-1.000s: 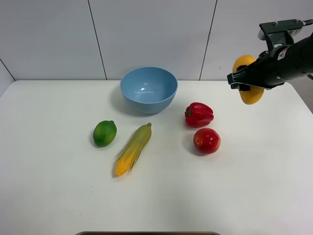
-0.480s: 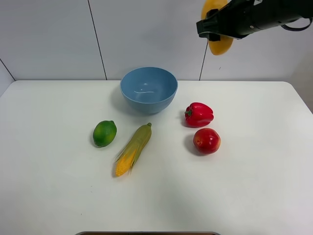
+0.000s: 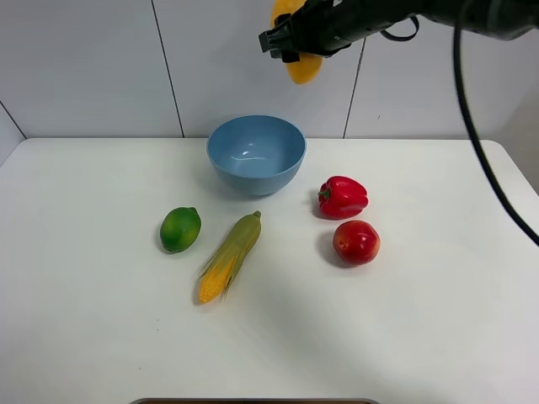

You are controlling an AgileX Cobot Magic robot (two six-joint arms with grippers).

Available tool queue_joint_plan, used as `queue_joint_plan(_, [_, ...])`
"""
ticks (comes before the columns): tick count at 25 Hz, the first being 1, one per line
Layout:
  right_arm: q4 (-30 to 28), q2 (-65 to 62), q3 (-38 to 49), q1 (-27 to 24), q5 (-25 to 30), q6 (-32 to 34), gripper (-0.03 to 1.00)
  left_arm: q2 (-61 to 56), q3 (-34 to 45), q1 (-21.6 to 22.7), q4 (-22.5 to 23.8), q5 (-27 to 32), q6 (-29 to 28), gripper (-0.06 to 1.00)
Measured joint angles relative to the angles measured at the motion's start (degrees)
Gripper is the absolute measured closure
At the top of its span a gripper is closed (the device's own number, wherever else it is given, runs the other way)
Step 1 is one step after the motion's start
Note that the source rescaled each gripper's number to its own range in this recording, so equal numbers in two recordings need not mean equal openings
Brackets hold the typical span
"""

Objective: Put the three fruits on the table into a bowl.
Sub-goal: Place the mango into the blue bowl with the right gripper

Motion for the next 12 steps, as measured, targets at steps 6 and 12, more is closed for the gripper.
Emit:
queue_joint_plan(6, [0.00,8.04,-5.36,0.00,0.19,0.00,0.93,0.00,0.00,0.00,0.00,0.00,0.00,-0.06])
queue_joint_plan(12, [0.00,13.68,-6.31,0.00,-1.73,0.00,0.93,0.00,0.00,0.00,0.00,0.00,0.00,-0.06])
